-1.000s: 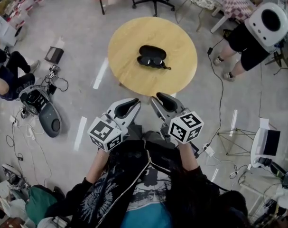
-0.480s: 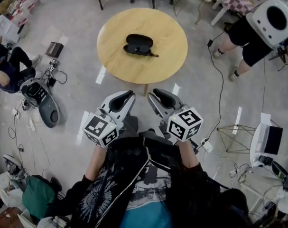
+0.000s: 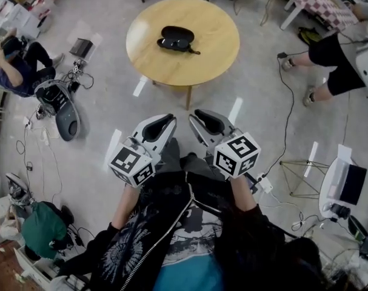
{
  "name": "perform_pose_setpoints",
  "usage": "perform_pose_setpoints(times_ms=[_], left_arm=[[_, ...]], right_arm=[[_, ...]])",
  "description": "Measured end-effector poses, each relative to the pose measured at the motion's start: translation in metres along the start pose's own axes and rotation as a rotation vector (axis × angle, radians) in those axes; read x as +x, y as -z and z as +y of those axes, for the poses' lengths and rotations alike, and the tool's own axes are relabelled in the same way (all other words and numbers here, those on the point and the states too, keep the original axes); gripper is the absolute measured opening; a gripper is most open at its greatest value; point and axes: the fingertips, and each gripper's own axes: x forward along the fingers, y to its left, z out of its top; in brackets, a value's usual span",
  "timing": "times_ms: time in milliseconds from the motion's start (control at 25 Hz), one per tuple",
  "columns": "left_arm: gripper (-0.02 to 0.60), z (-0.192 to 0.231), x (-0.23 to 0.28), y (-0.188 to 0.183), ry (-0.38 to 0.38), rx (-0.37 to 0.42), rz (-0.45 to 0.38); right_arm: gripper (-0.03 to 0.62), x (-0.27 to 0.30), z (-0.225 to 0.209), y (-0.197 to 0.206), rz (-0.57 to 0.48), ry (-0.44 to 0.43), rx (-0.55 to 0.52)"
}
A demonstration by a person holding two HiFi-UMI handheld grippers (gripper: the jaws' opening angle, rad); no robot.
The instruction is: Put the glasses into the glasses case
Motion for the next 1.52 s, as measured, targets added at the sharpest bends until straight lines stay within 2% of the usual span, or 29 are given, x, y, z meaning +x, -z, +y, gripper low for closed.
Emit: perform_pose_setpoints(times_ms=[280,640,800,1080,1520], left_arm=[[0.032,-0.019,-0.017,-0.002,-0.022,0.033,0.017],[0.032,-0.012,-0.053,-0.017,0.025,0.087,0.008],[0.032,-0.012,-0.056,-0.010,0.062,0.084,0.011],[0.032,-0.008,-0.074,-0.011,0.112,0.078,-0.002],[0.032,-0.006,-0.096,-0.005,0.135,0.062,-0.003]], right_arm=[[0.075,-0.010,0.020,0.004,-0.025,-0.038,0.000],[0.061,0.007,0.061,0.004,-0.057,-0.009,-0.013],[0.058,0.003,0.066,0.010,-0.062,0.027,0.004],[0.051,0.012,0.088,0.016,-0.053,0.068,-0.032],[0.048,0.014,0.105,0.026,-0.049,0.095,-0.012]])
